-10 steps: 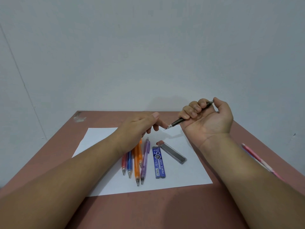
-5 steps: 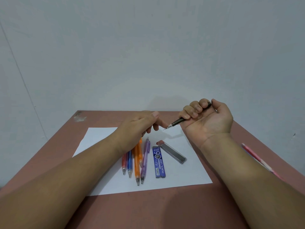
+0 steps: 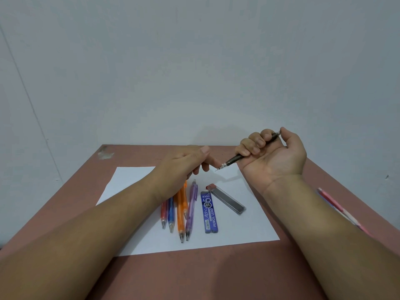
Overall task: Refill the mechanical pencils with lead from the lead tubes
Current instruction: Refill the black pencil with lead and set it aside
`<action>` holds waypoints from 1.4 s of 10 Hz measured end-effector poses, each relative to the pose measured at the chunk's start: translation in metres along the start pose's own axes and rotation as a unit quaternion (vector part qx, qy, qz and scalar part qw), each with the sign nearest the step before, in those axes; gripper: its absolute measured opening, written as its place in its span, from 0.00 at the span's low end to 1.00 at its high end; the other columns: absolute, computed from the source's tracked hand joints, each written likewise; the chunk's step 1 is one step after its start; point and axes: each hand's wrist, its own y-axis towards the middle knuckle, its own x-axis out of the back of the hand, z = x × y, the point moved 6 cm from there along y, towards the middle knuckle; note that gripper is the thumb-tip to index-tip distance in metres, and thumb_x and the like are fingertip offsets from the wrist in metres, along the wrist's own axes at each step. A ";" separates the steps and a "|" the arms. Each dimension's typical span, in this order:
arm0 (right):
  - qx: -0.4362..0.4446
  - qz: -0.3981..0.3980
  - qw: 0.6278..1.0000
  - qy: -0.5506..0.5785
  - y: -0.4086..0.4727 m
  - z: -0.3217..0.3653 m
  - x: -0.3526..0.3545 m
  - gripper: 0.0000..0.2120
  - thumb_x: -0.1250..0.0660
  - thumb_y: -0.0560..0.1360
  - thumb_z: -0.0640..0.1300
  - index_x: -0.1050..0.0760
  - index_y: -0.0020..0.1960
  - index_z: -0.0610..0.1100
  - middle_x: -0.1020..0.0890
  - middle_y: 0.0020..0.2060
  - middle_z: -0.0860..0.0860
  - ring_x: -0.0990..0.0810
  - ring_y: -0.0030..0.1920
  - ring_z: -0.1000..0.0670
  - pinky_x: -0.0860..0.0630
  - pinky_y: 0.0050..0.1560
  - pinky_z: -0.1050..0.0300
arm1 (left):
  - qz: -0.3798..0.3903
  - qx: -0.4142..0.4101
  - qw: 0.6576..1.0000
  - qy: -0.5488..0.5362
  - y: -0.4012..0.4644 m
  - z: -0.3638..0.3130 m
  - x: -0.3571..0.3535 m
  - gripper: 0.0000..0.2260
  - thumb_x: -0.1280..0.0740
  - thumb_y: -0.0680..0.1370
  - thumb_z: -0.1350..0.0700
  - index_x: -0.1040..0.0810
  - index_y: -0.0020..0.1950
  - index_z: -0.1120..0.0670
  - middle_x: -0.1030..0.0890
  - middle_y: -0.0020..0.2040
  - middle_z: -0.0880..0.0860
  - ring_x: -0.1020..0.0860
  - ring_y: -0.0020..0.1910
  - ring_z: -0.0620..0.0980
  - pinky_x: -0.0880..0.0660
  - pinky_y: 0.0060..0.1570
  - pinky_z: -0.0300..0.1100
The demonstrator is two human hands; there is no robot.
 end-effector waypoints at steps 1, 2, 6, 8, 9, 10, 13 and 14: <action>-0.002 -0.003 1.000 0.004 0.000 0.001 0.000 0.17 0.47 0.78 0.50 0.35 0.33 0.44 0.36 0.30 0.50 0.40 0.28 0.50 0.39 0.32 0.57 | 0.002 -0.002 1.000 -0.010 -0.001 -0.001 0.000 0.21 0.47 0.80 0.39 0.14 0.47 0.39 0.20 0.42 0.41 0.27 0.40 0.39 0.27 0.47 0.42; -0.003 -0.008 1.000 0.011 0.000 0.001 0.000 0.17 0.47 0.78 0.49 0.35 0.33 0.44 0.37 0.30 0.50 0.40 0.27 0.49 0.38 0.32 0.58 | -0.001 -0.002 0.999 -0.037 -0.001 -0.002 0.000 0.20 0.45 0.85 0.46 0.13 0.49 0.46 0.18 0.42 0.44 0.26 0.40 0.40 0.28 0.43 0.39; -0.001 -0.010 1.000 0.019 -0.001 0.001 -0.001 0.17 0.47 0.78 0.49 0.35 0.32 0.45 0.37 0.30 0.50 0.41 0.27 0.50 0.39 0.32 0.58 | 0.015 0.005 0.999 -0.038 0.000 -0.001 -0.002 0.22 0.45 0.83 0.43 0.13 0.47 0.49 0.17 0.44 0.50 0.26 0.40 0.42 0.29 0.42 0.40; 0.000 -0.011 1.000 0.019 -0.001 0.002 -0.001 0.16 0.47 0.78 0.49 0.36 0.33 0.45 0.37 0.30 0.50 0.41 0.27 0.50 0.39 0.32 0.58 | 0.012 0.006 0.999 -0.041 -0.001 -0.002 -0.001 0.22 0.46 0.86 0.50 0.13 0.47 0.53 0.17 0.43 0.51 0.26 0.39 0.42 0.29 0.41 0.40; -0.003 -0.009 1.000 0.021 -0.001 0.002 -0.001 0.16 0.47 0.78 0.49 0.36 0.33 0.45 0.37 0.30 0.50 0.41 0.28 0.50 0.39 0.32 0.58 | 0.010 0.007 0.999 -0.043 -0.001 -0.001 0.000 0.22 0.46 0.86 0.50 0.13 0.47 0.52 0.17 0.43 0.51 0.26 0.39 0.42 0.29 0.41 0.39; -0.003 -0.006 1.000 0.019 -0.001 0.001 -0.001 0.16 0.47 0.78 0.49 0.36 0.33 0.45 0.37 0.30 0.50 0.41 0.27 0.50 0.39 0.32 0.58 | 0.018 0.023 0.998 -0.047 0.001 0.002 -0.002 0.16 0.40 0.85 0.52 0.13 0.49 0.50 0.17 0.42 0.48 0.26 0.40 0.40 0.29 0.42 0.37; -0.004 -0.002 1.000 0.024 0.000 0.002 -0.001 0.16 0.47 0.78 0.49 0.36 0.33 0.45 0.37 0.30 0.50 0.41 0.27 0.50 0.39 0.32 0.58 | 0.037 0.032 0.997 -0.056 0.002 0.007 -0.006 0.09 0.32 0.81 0.58 0.14 0.50 0.46 0.15 0.49 0.50 0.18 0.54 0.49 0.23 0.59 0.49; -0.005 -0.001 1.000 0.025 0.000 0.001 -0.002 0.16 0.48 0.78 0.49 0.36 0.33 0.45 0.37 0.30 0.50 0.41 0.27 0.50 0.39 0.31 0.58 | 0.036 0.026 0.998 -0.041 0.003 0.007 -0.007 0.12 0.33 0.82 0.58 0.14 0.47 0.43 0.14 0.48 0.48 0.18 0.53 0.46 0.24 0.59 0.47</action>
